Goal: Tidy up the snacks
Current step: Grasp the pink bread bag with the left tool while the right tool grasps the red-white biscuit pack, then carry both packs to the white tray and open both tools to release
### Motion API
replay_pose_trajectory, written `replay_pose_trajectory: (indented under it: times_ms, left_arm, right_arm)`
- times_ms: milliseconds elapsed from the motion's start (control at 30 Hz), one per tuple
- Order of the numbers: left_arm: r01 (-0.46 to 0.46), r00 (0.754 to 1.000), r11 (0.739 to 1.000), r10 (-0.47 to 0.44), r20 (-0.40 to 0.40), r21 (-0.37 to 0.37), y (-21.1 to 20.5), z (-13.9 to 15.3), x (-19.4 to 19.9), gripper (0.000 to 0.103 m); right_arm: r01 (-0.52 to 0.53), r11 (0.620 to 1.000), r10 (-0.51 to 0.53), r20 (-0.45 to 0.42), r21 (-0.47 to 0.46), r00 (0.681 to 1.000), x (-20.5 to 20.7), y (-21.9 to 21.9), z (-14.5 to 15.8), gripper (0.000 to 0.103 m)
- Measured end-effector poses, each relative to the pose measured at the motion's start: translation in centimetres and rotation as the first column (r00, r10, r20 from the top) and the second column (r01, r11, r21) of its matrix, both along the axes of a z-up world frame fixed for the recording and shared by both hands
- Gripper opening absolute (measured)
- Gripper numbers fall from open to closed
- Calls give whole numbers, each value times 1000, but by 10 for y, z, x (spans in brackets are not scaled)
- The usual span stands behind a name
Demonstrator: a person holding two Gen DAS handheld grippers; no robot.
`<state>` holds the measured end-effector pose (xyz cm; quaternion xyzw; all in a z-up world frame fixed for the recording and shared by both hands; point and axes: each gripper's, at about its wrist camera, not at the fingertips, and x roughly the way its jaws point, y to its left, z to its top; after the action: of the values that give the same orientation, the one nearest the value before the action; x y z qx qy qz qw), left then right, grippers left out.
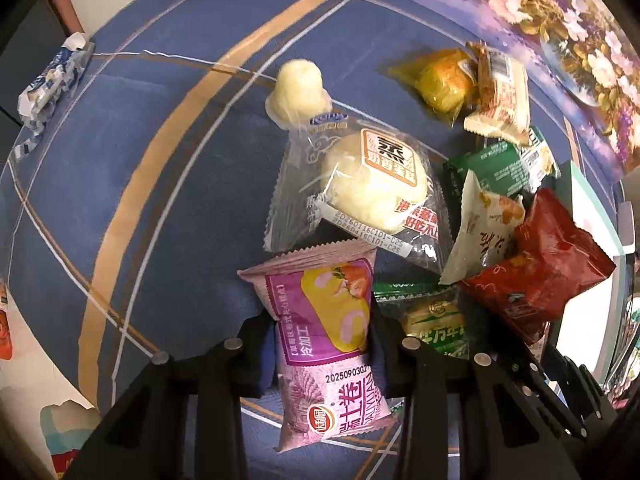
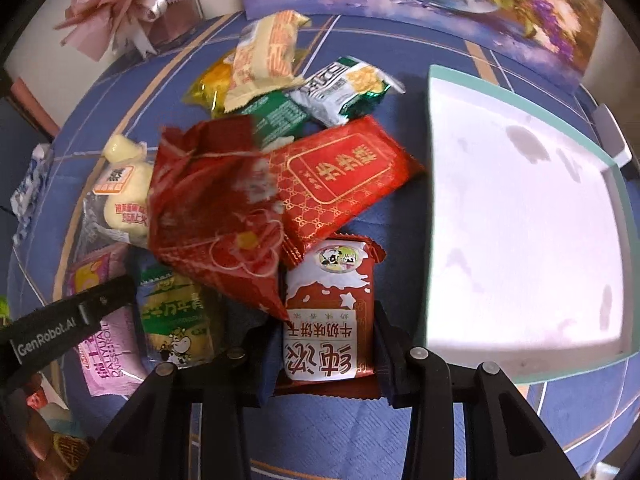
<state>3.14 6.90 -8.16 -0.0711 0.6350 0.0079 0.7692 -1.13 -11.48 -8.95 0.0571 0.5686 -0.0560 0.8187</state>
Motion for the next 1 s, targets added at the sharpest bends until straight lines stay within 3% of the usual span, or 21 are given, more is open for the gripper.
replay_pose_trajectory:
  times_ms: [233,667,1000]
  left_arm:
    - [-19,998,1000,19,60,4,7,25,-10,39]
    - [-50,987,999,47,153,15,7,53,-16,39]
    - [38,959,999,-44,279,26,-28,88,-16,39]
  right_arm:
    - [32,999,-32,74,-2,997,-4,-5,25,42]
    - [101,995,-101,164,7,981,-28,-32,45,42]
    - [166,986,-169,243,31,955,-32,-54,66,42]
